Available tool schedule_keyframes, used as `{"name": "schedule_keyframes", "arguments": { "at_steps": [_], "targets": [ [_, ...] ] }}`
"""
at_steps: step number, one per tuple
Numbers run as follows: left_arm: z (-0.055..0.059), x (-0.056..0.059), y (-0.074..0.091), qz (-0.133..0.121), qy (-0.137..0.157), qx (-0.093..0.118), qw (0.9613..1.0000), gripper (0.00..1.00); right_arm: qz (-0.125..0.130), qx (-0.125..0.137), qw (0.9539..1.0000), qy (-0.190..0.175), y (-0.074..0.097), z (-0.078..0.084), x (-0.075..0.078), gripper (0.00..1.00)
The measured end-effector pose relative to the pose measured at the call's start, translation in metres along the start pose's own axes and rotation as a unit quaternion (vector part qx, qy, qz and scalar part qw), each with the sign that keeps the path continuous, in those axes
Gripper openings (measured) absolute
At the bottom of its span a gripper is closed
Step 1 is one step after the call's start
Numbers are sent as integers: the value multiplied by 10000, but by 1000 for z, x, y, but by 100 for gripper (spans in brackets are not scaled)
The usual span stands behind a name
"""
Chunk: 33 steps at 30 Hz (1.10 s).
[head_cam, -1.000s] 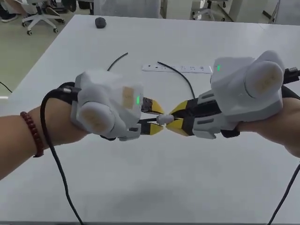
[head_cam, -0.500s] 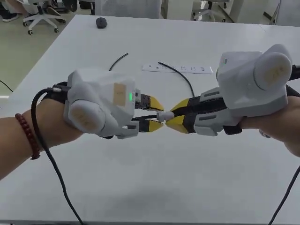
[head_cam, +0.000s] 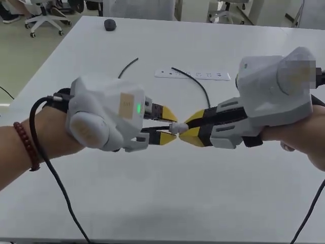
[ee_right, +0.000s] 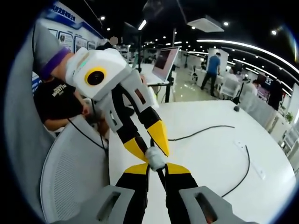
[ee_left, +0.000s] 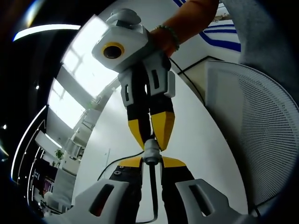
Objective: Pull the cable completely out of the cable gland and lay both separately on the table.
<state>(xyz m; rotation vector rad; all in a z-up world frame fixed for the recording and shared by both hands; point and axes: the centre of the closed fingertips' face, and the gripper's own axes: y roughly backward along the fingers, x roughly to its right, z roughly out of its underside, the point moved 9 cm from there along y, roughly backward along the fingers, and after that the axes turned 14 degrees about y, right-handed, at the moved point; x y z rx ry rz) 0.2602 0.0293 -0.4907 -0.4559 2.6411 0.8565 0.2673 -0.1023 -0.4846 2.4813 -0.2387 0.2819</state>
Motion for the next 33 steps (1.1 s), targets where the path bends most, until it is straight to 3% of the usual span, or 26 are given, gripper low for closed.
{"name": "schedule_keyframes", "arguments": {
  "at_steps": [7,9,12,13,17,18,23,25,29,33],
  "targets": [
    [1,0,1,92,319,118,9994,14,-77,80,9999,-101,3,2,-2,8],
    [1,-2,3,119,614,257,9977,14,-32,249,9996,-93,6,1,0,9],
    [6,-6,7,14,555,151,9983,14,120,685,9963,-506,17,0,8,12],
    [6,-6,8,15,546,151,9984,14,109,780,9958,-476,18,-1,10,15],
    [3,-3,15,16,417,198,9989,14,-153,1262,9859,-1089,25,1,10,21],
    [3,-2,15,16,388,196,9991,14,-307,1246,9851,-1141,25,2,8,21],
    [-4,0,19,16,136,249,9996,14,-463,1376,9793,-1410,15,5,5,17],
    [-8,3,20,49,25,288,9996,14,-596,1523,9717,-1703,12,7,5,15],
    [-10,6,22,102,-168,293,9994,14,-813,1645,9652,-1864,9,7,3,14],
    [-9,7,23,136,-259,285,9992,14,-1147,1838,9506,-2224,7,8,1,11]
  ]
}}
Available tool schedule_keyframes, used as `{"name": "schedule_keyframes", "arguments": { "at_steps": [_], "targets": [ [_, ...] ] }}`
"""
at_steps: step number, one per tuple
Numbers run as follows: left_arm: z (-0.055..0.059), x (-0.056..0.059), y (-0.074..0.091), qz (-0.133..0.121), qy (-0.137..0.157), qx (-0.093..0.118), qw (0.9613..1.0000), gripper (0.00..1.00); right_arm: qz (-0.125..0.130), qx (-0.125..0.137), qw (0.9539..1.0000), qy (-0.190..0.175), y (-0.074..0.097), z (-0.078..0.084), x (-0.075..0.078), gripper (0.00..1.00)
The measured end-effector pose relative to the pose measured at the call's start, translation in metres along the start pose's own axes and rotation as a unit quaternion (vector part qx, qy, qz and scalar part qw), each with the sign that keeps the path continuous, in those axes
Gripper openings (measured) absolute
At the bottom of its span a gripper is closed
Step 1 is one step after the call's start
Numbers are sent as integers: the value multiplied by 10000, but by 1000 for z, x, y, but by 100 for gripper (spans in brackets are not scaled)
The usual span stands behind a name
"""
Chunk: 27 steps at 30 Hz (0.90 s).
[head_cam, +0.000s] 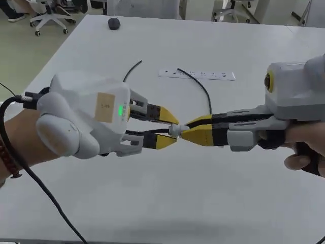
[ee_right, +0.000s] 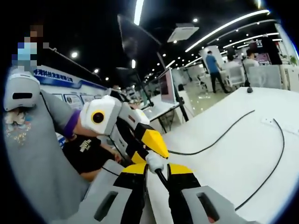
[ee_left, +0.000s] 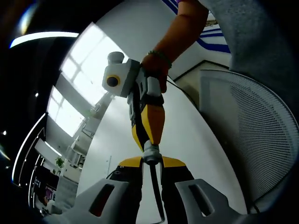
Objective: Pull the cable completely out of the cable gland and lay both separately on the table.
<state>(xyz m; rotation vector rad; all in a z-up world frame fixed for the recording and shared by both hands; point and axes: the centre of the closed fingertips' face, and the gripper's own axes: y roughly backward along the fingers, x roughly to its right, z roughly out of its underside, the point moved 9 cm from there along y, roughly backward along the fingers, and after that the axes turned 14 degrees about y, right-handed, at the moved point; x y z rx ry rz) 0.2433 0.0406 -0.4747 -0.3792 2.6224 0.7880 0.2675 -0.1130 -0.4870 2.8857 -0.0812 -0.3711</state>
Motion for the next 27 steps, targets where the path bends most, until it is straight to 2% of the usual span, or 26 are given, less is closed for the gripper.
{"name": "schedule_keyframes", "arguments": {
  "at_steps": [3,13,19,20,21,23,25,27],
  "targets": [
    [0,2,1,29,-126,-10,9999,14,-157,40,9996,-212,-1,1,0,9],
    [-2,3,2,46,-148,101,9998,14,-418,-3,9988,-237,1,0,-1,8],
    [-1,1,3,9,52,128,9999,14,-264,-105,9994,216,0,-5,-6,7],
    [-1,0,3,25,107,134,9999,14,-249,-124,9993,268,-1,-5,-6,7],
    [0,0,4,18,125,145,9998,14,-159,-171,9985,500,-1,-6,-8,7],
    [0,0,4,28,168,143,9998,14,-119,-191,9980,586,-1,-7,-10,7],
    [0,-1,4,33,194,138,9997,14,-41,-227,9968,767,-1,-8,-11,6],
    [0,-2,3,78,372,164,9991,14,77,-297,9930,1140,-1,-10,-12,6]
  ]
}}
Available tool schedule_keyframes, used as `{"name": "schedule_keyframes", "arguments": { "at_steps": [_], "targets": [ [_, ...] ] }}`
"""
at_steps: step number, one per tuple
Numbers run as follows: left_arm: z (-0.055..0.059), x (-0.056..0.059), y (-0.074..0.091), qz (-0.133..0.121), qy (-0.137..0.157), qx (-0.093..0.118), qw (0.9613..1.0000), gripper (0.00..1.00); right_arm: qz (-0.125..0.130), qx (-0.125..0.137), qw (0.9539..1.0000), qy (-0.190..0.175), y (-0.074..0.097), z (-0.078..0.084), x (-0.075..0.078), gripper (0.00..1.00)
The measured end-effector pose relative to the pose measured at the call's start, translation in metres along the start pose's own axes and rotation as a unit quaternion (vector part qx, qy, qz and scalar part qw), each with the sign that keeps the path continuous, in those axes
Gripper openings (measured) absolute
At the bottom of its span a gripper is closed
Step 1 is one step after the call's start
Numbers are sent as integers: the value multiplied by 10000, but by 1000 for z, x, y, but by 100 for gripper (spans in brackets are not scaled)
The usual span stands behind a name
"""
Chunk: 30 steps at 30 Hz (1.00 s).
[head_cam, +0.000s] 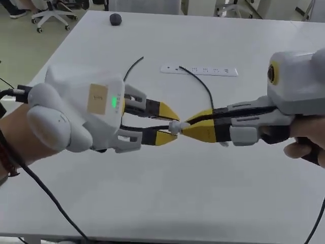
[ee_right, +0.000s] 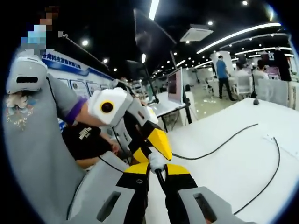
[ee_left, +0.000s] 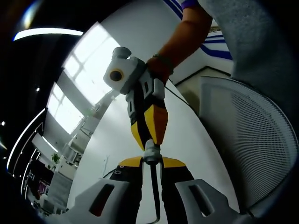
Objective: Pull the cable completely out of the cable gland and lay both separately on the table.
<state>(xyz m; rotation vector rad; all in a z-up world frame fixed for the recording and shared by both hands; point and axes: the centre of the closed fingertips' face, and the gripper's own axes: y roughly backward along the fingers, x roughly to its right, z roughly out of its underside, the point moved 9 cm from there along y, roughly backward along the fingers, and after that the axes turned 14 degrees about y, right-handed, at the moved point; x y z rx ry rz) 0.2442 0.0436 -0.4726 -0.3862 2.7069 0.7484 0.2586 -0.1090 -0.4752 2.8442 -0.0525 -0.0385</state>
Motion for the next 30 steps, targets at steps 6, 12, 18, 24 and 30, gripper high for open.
{"name": "schedule_keyframes", "arguments": {
  "at_steps": [6,12,18,24,30],
  "targets": [
    [1,-5,-1,145,547,124,9983,14,271,-266,9912,1267,-1,-7,-6,6],
    [1,-10,1,191,1083,317,9934,14,587,-567,9522,2944,0,-14,-12,7],
    [0,-9,0,157,1078,322,9935,14,663,-582,9517,2940,0,-13,-8,8],
    [0,-7,1,20,359,-11,9994,14,484,8,9965,684,12,-12,5,10],
    [-7,-2,1,-184,-586,-248,9978,14,275,570,9963,-585,19,-6,19,10]
  ]
}}
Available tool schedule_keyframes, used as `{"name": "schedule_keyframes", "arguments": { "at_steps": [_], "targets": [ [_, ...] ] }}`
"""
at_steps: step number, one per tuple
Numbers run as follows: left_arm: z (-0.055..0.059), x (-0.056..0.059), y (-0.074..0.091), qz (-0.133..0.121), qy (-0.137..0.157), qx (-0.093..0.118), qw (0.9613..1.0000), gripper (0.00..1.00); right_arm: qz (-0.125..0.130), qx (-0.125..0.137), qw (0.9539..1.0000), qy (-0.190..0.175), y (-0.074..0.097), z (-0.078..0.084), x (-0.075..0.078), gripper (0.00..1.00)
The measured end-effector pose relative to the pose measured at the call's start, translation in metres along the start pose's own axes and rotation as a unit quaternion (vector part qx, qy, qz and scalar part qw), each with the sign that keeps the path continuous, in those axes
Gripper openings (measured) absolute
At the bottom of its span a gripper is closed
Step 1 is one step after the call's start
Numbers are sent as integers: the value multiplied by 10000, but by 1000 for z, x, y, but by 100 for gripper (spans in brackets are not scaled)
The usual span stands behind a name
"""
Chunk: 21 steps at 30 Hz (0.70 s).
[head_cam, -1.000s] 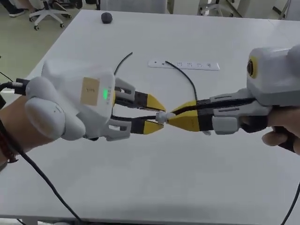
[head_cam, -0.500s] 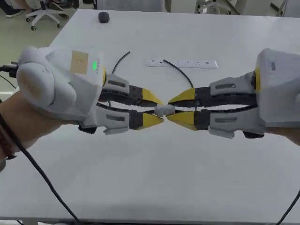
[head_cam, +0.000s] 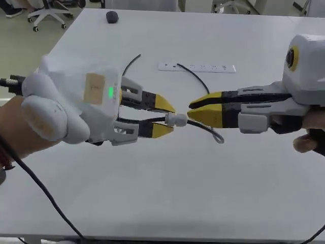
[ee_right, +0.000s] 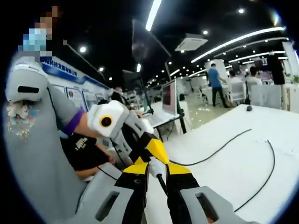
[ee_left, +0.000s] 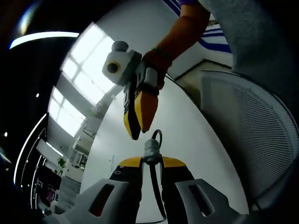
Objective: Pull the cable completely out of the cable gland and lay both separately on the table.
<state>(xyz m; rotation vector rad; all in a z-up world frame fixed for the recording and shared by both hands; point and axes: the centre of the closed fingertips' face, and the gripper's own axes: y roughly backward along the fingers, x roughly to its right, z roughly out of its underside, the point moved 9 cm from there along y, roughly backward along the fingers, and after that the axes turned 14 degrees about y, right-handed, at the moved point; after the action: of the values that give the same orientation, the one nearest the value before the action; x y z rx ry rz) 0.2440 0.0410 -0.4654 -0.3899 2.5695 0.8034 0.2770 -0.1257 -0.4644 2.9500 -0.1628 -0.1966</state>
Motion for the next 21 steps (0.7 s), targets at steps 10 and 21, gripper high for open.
{"name": "schedule_keyframes", "arguments": {
  "at_steps": [10,21],
  "targets": [
    [-5,6,1,-52,-672,-90,9977,15,-352,11,9965,-762,-4,16,5,7],
    [-11,9,4,-101,-1108,-9,9938,14,-993,101,9821,-1599,-10,20,-5,10]
  ]
}}
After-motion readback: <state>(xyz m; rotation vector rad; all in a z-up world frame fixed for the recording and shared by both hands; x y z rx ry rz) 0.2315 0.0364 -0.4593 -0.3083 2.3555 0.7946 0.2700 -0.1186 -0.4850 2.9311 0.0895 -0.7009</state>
